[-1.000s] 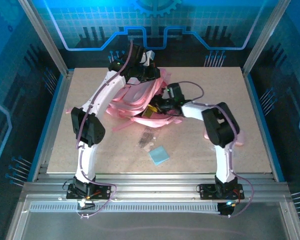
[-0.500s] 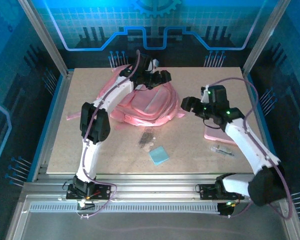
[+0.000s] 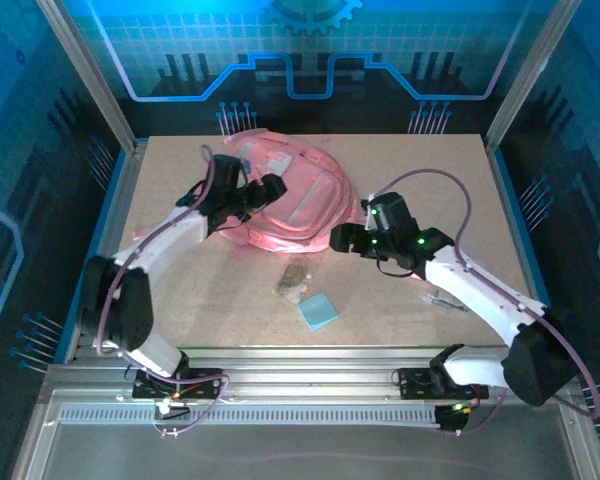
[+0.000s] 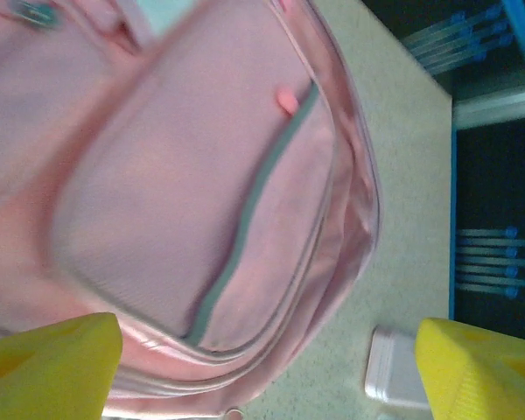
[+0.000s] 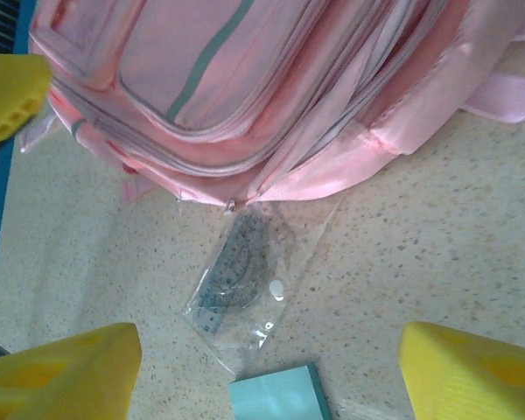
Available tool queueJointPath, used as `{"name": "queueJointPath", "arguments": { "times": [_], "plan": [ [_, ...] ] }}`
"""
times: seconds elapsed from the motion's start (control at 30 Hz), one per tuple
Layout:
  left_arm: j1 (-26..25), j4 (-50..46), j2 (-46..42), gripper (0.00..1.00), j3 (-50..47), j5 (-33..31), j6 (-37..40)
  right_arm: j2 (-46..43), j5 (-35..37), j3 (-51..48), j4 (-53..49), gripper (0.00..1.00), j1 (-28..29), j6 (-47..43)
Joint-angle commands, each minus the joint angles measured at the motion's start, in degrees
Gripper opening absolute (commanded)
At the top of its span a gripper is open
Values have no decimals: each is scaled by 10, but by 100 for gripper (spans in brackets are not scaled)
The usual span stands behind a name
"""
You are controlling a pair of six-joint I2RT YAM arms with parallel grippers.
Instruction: Pack the student bag
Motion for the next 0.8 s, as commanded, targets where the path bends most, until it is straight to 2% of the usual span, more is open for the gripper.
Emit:
{"name": "queueJointPath", "arguments": {
  "times": [0.0, 0.27, 0.5, 0.6, 0.7, 0.77],
  "plan": [
    [7, 45, -51, 87, -103, -53, -50, 30, 30, 26, 30, 78, 27, 16],
    [15, 114, -83, 85, -235, -127, -141, 60, 37, 52, 29, 79, 56, 18],
    [15, 232, -8, 87, -254, -199, -224, 67, 37, 48, 31, 79, 71, 24],
    [15, 283, 47, 85, -233, -194, -230, 70, 18, 42, 45, 77, 80, 20],
    [14, 304, 100, 81, -205, -174, -222, 80, 3, 33, 72, 70, 98, 12],
    [15, 322, 128, 70, -192, -161, -220, 95, 5, 32, 88, 66, 115, 4]
  ]
}}
